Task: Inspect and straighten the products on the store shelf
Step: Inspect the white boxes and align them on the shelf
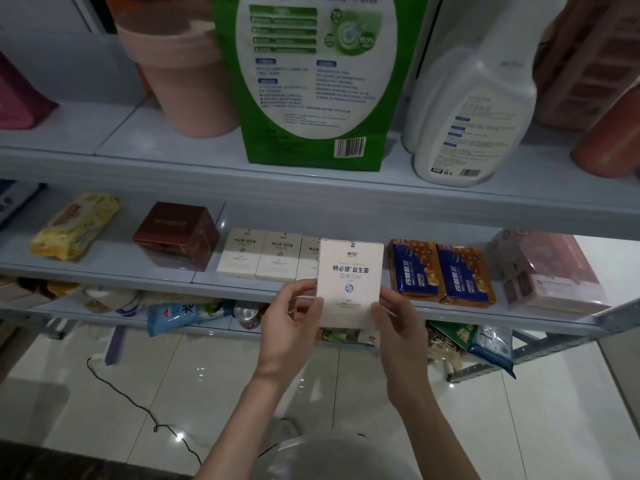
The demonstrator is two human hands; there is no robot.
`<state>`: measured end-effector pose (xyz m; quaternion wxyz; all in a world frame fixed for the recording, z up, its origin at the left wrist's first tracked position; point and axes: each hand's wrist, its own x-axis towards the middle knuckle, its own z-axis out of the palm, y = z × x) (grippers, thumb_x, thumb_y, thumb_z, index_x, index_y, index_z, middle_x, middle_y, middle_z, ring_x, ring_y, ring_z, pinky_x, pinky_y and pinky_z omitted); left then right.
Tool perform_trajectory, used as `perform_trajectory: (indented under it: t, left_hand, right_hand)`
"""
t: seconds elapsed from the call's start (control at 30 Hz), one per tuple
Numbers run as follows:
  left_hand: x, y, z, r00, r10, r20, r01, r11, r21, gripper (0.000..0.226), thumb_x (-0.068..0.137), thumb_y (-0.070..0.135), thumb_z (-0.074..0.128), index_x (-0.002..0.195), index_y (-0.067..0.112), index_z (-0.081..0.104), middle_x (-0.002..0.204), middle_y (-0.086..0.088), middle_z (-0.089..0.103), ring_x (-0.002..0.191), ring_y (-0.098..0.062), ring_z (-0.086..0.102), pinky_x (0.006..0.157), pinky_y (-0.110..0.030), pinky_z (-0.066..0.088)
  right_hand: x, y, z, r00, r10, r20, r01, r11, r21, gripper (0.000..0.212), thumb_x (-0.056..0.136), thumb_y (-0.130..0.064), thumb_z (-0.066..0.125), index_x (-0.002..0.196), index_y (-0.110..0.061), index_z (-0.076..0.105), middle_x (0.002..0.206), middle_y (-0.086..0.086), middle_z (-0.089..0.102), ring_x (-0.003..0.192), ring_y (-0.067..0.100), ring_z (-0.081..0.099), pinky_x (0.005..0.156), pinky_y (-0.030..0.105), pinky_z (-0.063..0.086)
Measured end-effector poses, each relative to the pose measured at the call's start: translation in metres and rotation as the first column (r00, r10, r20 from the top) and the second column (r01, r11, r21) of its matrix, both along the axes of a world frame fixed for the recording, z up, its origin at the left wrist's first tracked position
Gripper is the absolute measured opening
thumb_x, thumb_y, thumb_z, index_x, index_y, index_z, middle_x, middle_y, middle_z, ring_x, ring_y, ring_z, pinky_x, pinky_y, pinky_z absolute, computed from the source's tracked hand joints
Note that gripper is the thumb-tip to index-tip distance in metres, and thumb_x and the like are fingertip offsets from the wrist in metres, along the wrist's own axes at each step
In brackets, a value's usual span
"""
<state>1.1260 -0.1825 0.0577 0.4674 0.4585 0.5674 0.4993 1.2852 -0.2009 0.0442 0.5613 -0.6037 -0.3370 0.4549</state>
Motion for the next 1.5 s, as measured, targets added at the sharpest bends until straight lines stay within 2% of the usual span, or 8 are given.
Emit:
perform_trajectory:
  t: [0.27, 0.37, 0.63, 0.77, 0.9, 1.0, 1.17, 1.5]
  left_hand:
    - [-0.003, 0.010, -0.003, 0.999, 0.027, 0.042, -0.026, 0.999, -0.031, 0.023, 0.096, 0.005, 0.066, 0.117, 0.016, 0.066, 0.107, 0.006, 0.074, 0.097, -0.006, 0.070, 0.075, -0.018, 0.055]
    - [-0.003, 0.012, -0.006, 0.997, 0.046, 0.068, -0.043, 0.998, -0.047, 0.024, 0.096, 0.003, 0.064, 0.118, 0.014, 0.065, 0.109, 0.003, 0.074, 0.100, -0.006, 0.070, 0.075, -0.017, 0.055]
    - [-0.010, 0.016, -0.018, 0.997, 0.063, 0.053, -0.058, 0.995, -0.075, 0.032, 0.098, -0.001, 0.059, 0.125, 0.016, 0.063, 0.116, 0.002, 0.073, 0.109, -0.012, 0.069, 0.089, -0.028, 0.059]
    - [-0.013, 0.015, -0.016, 0.998, 0.015, 0.069, -0.008, 0.996, -0.089, 0.037, 0.098, 0.000, 0.059, 0.132, 0.016, 0.062, 0.120, 0.001, 0.072, 0.107, -0.009, 0.069, 0.088, -0.026, 0.059]
    - [-0.010, 0.017, -0.003, 0.984, 0.056, 0.168, -0.032, 0.989, -0.142, 0.031, 0.095, 0.006, 0.067, 0.126, 0.012, 0.063, 0.114, -0.002, 0.071, 0.085, 0.000, 0.071, 0.064, -0.015, 0.054]
    - [-0.006, 0.019, 0.005, 0.980, 0.045, 0.195, -0.017, 0.990, -0.141, 0.022, 0.095, 0.011, 0.069, 0.117, 0.011, 0.069, 0.099, 0.005, 0.074, 0.074, -0.002, 0.071, 0.054, -0.013, 0.049]
    - [0.002, 0.024, 0.015, 0.972, 0.005, 0.236, 0.023, 0.993, -0.117, 0.021, 0.098, 0.019, 0.064, 0.118, 0.019, 0.071, 0.102, 0.023, 0.075, 0.097, -0.011, 0.072, 0.074, -0.019, 0.057]
    - [0.003, 0.032, 0.011, 0.969, 0.005, 0.245, 0.032, 0.989, -0.147, 0.020, 0.101, 0.021, 0.061, 0.117, 0.023, 0.073, 0.120, 0.005, 0.074, 0.112, -0.014, 0.069, 0.091, -0.030, 0.059]
  right_hand:
    - [0.001, 0.003, 0.004, 0.998, 0.062, 0.027, -0.063, 0.997, 0.032, 0.032, 0.099, 0.000, 0.060, 0.120, -0.023, 0.068, 0.112, -0.018, 0.072, 0.107, 0.003, 0.068, 0.080, 0.021, 0.059]
    - [0.001, 0.003, 0.005, 0.992, 0.100, 0.080, -0.108, 0.990, 0.092, 0.033, 0.097, 0.003, 0.063, 0.121, -0.019, 0.067, 0.121, -0.008, 0.072, 0.110, 0.008, 0.070, 0.080, 0.025, 0.061]
    - [-0.009, 0.004, -0.001, 0.951, 0.171, 0.258, -0.206, 0.972, 0.112, 0.039, 0.094, -0.004, 0.070, 0.125, -0.027, 0.064, 0.136, -0.006, 0.057, 0.121, 0.010, 0.063, 0.085, 0.026, 0.062]
    - [-0.008, 0.006, 0.004, 0.978, 0.131, 0.161, -0.149, 0.983, 0.103, 0.035, 0.097, -0.002, 0.064, 0.121, -0.027, 0.065, 0.131, -0.011, 0.062, 0.114, 0.000, 0.066, 0.078, 0.021, 0.061]
    - [0.000, 0.011, 0.008, 0.997, 0.050, -0.057, -0.047, 0.997, 0.057, 0.026, 0.099, -0.004, 0.062, 0.118, -0.022, 0.065, 0.098, -0.028, 0.074, 0.097, -0.002, 0.072, 0.070, 0.019, 0.060]
    - [0.005, 0.017, 0.005, 0.989, -0.027, -0.146, 0.027, 1.000, 0.000, 0.022, 0.097, -0.012, 0.066, 0.117, -0.021, 0.072, 0.106, -0.015, 0.075, 0.101, 0.008, 0.072, 0.071, 0.021, 0.060]
    - [0.005, 0.024, 0.008, 0.982, -0.090, -0.165, 0.089, 0.996, -0.013, 0.020, 0.101, -0.021, 0.062, 0.117, -0.023, 0.073, 0.110, -0.011, 0.076, 0.105, 0.007, 0.072, 0.077, 0.023, 0.061]
    - [0.007, 0.027, 0.011, 0.981, -0.084, -0.174, 0.086, 0.996, 0.006, 0.019, 0.100, -0.016, 0.062, 0.114, -0.023, 0.074, 0.109, -0.012, 0.077, 0.105, 0.007, 0.073, 0.079, 0.021, 0.061]
